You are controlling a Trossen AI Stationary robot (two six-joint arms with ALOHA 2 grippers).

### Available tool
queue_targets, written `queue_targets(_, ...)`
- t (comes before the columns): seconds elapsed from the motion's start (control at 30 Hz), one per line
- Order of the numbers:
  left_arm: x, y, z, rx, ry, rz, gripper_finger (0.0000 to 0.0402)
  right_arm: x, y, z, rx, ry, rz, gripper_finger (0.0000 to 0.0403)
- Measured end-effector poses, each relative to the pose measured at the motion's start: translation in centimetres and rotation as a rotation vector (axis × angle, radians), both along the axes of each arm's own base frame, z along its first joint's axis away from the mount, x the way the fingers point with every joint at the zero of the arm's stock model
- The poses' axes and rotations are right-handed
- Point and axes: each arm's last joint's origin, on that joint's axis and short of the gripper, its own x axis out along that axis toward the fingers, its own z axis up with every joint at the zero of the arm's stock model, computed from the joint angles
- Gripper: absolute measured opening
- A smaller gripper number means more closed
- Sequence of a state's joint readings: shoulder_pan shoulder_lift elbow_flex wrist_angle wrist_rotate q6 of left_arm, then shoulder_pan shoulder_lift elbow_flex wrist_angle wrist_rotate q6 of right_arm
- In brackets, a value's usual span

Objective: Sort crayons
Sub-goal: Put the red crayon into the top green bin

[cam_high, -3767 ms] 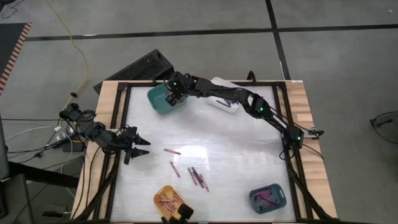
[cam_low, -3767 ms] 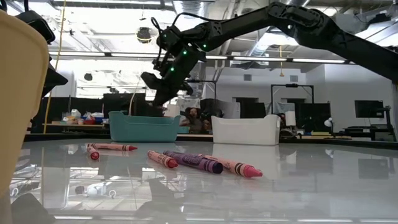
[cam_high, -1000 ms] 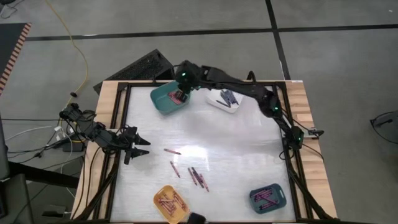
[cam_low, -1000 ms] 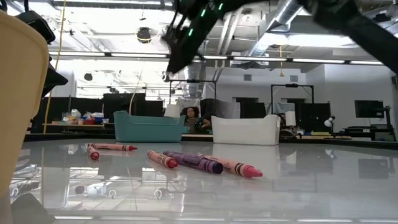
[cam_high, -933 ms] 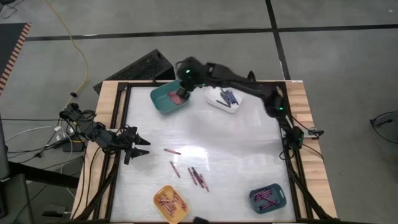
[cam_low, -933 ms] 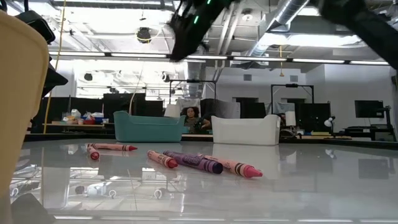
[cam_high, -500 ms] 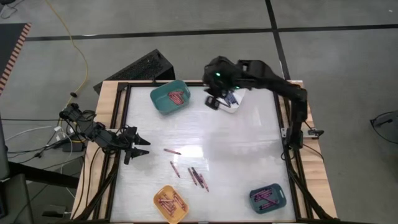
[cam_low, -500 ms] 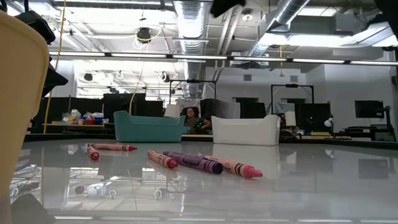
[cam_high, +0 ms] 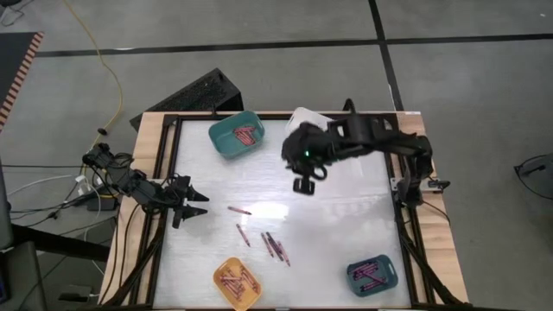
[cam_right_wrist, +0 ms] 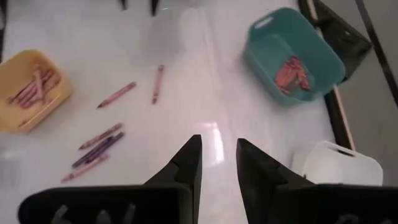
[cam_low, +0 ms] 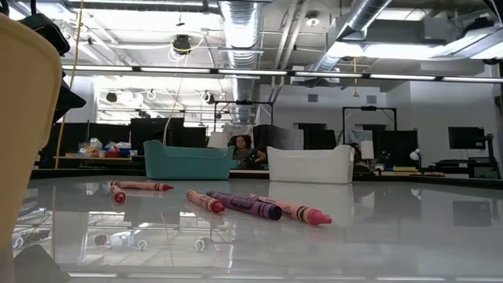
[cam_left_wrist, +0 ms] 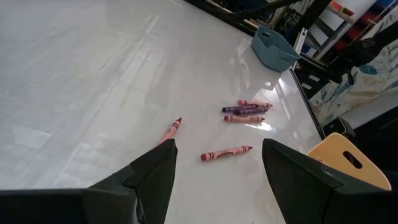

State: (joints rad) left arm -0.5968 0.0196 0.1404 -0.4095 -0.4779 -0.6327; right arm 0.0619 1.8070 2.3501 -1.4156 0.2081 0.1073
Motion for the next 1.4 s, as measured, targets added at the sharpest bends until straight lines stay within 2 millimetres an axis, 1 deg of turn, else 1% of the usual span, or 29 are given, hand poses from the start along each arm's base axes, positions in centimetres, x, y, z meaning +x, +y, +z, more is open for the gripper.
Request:
queue_targets(0.27, 0.0, 0.0, 0.0, 0.0, 0.0, 0.0, 0.0228, -0.8, 4.3, -0.2, -0.057, 0.027, 0.11, 0.0095)
queue_targets(0.5, 0.0, 0.0, 0.0, 0.0, 0.0, 0.0, 0.0228, -1.2, 6.4, -0.1, -0.081, 0.005, 0.111, 0.0095)
queue_targets(0.67, 0.0, 0.0, 0.0, 0.0, 0.0, 0.0, 0.0228, -1.4, 7.5, 0.1, -0.102, -0.021, 0.133, 0.0095)
queue_targets(0.77, 0.0, 0.0, 0.0, 0.0, 0.0, -0.001, 0.0228, -1.5, 7.9, 0.1, -0.112, -0.022, 0.149, 0.0095)
queue_targets(0.9, 0.0, 0.0, 0.0, 0.0, 0.0, 0.0, 0.0228, -1.5, 8.0, 0.1, -0.115, -0.024, 0.151, 0.0095)
queue_targets(1.4, 0.0, 0.0, 0.0, 0.0, 0.0, -0.001, 0.0228, -1.1, 6.9, 0.2, -0.161, -0.021, 0.164, 0.0095)
